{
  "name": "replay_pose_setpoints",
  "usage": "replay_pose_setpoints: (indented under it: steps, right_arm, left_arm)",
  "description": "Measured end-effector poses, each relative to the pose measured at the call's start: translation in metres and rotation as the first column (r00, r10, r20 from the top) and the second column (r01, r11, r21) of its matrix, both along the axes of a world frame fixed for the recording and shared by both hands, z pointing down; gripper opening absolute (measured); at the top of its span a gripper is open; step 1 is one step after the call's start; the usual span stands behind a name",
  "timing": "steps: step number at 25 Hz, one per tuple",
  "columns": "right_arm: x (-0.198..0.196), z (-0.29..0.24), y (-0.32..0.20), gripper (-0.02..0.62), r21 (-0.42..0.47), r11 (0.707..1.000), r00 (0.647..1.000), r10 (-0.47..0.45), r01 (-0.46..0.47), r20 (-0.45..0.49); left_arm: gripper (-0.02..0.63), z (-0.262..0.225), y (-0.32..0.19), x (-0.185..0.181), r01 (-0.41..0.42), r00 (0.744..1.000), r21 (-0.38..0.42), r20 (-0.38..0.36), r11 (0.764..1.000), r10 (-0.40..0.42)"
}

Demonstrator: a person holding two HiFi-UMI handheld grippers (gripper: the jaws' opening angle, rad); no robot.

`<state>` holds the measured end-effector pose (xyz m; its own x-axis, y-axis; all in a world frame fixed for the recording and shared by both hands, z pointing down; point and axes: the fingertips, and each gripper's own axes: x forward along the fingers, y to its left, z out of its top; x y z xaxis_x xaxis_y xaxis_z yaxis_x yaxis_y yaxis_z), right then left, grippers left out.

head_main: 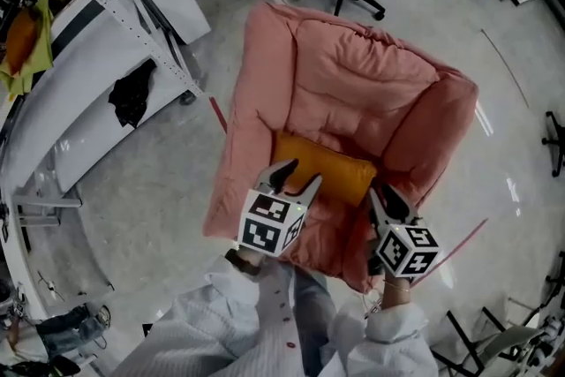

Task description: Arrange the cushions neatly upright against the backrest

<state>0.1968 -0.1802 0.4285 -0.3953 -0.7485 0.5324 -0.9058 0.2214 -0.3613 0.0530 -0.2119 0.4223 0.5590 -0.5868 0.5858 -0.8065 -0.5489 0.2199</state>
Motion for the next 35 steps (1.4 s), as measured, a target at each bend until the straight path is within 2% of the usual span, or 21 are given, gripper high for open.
replay_pose_setpoints:
  steps: [4, 8, 13, 18, 23, 29, 35]
  right_arm:
    - [-0.003, -0.061, 0.018, 0.106, 0.106, 0.994, 1.0, -0.021, 0.019, 0.018]
    - [-0.009, -0.12, 0.035, 0.106, 0.213, 0.977, 0.997, -0.041, 0.028, 0.06]
    - [-0.02, -0.175, 0.052, 0.1, 0.338, 0.939, 0.994, -0.087, 0.058, 0.07]
    - [-0.028, -0.225, 0.066, 0.057, 0.438, 0.894, 0.99, -0.129, 0.092, 0.056]
    - [-0.037, -0.253, 0.08, 0.04, 0.486, 0.862, 0.987, -0.162, 0.141, 0.002]
    - [-0.049, -0.27, 0.092, 0.026, 0.512, 0.839, 0.982, -0.178, 0.184, -0.061]
    - [-0.061, -0.278, 0.092, 0.014, 0.518, 0.83, 0.978, -0.191, 0.205, -0.082]
  left_arm:
    - [0.209, -0.06, 0.017, 0.018, -0.044, 0.998, 0.09, -0.043, 0.995, 0.048]
    - [0.188, -0.113, 0.038, 0.032, -0.071, 0.99, 0.143, -0.114, 0.987, 0.088]
    - [0.168, -0.16, 0.064, 0.045, -0.114, 0.976, 0.216, -0.159, 0.97, 0.15]
    - [0.115, -0.198, 0.085, 0.057, -0.122, 0.96, 0.272, -0.213, 0.955, 0.183]
    - [0.067, -0.224, 0.098, 0.06, -0.116, 0.935, 0.297, -0.289, 0.948, 0.205]
    - [0.017, -0.242, 0.103, 0.056, -0.122, 0.936, 0.343, -0.272, 0.931, 0.223]
    - [0.011, -0.25, 0.1, 0.051, -0.143, 0.936, 0.366, -0.252, 0.919, 0.246]
